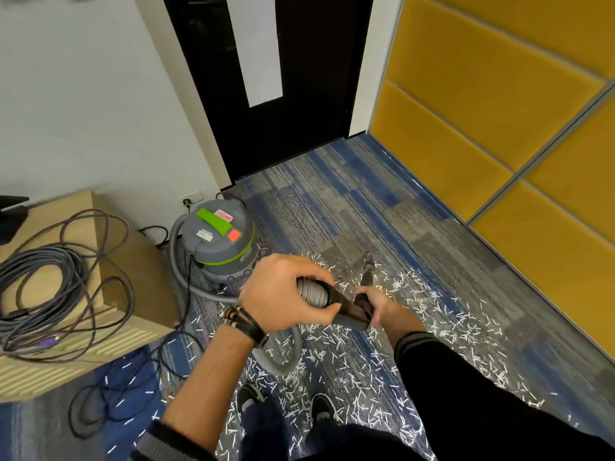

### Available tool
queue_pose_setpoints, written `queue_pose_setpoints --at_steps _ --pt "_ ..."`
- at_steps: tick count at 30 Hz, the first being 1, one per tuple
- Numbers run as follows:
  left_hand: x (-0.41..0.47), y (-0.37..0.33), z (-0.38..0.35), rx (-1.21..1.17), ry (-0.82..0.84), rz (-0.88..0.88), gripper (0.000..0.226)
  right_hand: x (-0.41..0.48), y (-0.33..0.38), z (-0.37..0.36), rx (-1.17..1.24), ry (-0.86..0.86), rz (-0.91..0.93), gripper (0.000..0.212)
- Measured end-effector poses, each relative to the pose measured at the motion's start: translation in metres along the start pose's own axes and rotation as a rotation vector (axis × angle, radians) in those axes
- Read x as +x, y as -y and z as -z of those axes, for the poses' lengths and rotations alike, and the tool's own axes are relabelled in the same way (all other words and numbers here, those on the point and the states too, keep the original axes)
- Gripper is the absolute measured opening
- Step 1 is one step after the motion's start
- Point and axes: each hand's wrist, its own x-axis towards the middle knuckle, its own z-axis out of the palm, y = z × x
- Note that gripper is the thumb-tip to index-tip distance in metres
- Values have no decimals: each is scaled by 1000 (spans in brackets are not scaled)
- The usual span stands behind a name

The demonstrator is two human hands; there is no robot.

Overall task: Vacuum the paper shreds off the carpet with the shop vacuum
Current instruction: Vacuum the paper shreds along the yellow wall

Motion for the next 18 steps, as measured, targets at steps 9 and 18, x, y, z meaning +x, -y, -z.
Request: queue_pose_setpoints --at_steps 9,18 --pt "10 -25 -40 -96 91 -24 23 -2 -20 68 115 -108 41 31" --pt "7 -15 -24 31 -3 47 27 3 -4 38 61 -128 -35 29"
